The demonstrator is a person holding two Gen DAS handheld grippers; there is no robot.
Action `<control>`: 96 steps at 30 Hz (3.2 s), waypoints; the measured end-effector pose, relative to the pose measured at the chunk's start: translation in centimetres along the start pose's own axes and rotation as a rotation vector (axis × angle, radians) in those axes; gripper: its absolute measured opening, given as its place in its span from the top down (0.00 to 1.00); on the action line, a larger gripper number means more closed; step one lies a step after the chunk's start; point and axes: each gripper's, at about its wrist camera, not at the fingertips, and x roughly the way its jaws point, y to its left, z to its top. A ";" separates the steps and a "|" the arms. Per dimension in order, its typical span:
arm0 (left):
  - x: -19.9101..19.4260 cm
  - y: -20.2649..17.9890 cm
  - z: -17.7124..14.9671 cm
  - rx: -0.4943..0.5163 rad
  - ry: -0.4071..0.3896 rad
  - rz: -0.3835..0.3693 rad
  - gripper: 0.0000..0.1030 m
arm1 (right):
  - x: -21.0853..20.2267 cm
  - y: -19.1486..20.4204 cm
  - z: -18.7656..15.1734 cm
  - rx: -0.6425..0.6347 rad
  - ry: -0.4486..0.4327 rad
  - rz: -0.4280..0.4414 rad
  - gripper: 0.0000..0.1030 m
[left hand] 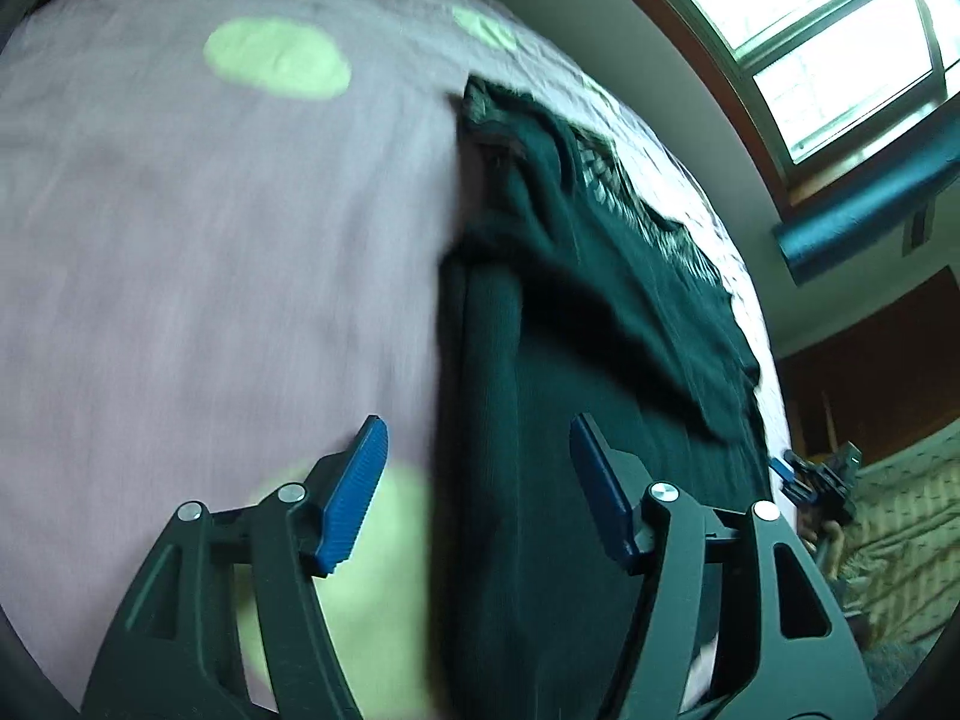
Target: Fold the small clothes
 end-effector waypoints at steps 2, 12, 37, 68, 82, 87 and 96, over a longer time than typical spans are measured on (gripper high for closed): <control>-1.0 0.0 -2.3 -0.005 0.021 -0.020 0.39 | -0.6 -0.5 -1.1 -0.001 0.023 -0.001 0.59; -3.2 -1.4 -11.0 -0.036 0.110 -0.168 0.34 | -3.4 -2.8 -6.5 0.041 0.120 0.114 0.54; -1.3 -4.7 -14.1 0.004 0.125 -0.194 0.42 | -2.6 -0.3 -12.9 -0.045 0.286 0.252 0.78; 5.4 -3.6 4.9 -0.219 -0.003 -0.346 0.95 | 4.3 -0.7 4.5 0.274 0.109 0.606 0.94; 4.2 -1.2 7.8 -0.281 0.002 -0.565 0.31 | 7.0 -4.1 7.1 0.417 0.114 0.615 0.57; 1.5 -2.9 8.3 -0.086 -0.064 -0.324 0.31 | 4.6 -3.1 8.5 0.255 0.046 0.507 0.57; 5.7 -8.1 9.1 0.374 0.000 0.027 0.31 | 5.4 1.1 10.7 -0.052 0.015 0.321 0.57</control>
